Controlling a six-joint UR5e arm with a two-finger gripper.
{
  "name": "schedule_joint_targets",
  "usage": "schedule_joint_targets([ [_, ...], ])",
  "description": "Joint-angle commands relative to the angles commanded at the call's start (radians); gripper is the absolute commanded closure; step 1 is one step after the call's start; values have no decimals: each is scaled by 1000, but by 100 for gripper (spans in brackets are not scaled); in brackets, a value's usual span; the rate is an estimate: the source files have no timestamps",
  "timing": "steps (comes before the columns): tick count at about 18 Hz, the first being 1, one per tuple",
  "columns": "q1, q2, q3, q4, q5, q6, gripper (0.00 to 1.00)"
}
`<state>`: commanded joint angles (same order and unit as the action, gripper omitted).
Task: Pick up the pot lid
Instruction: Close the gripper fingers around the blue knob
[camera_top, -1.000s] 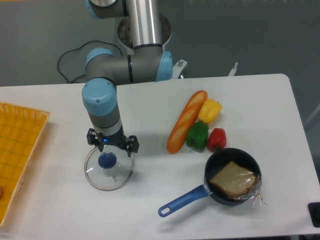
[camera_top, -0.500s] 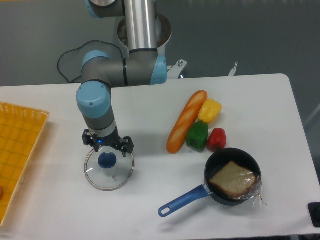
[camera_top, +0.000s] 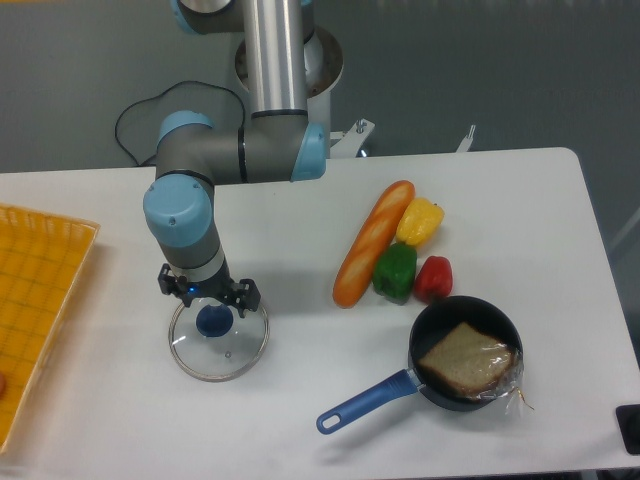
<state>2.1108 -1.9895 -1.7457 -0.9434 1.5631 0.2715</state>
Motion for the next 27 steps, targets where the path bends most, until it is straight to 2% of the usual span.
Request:
schedule_joint_targets([
  [27,-12,-60,34,2,3,-3,0],
])
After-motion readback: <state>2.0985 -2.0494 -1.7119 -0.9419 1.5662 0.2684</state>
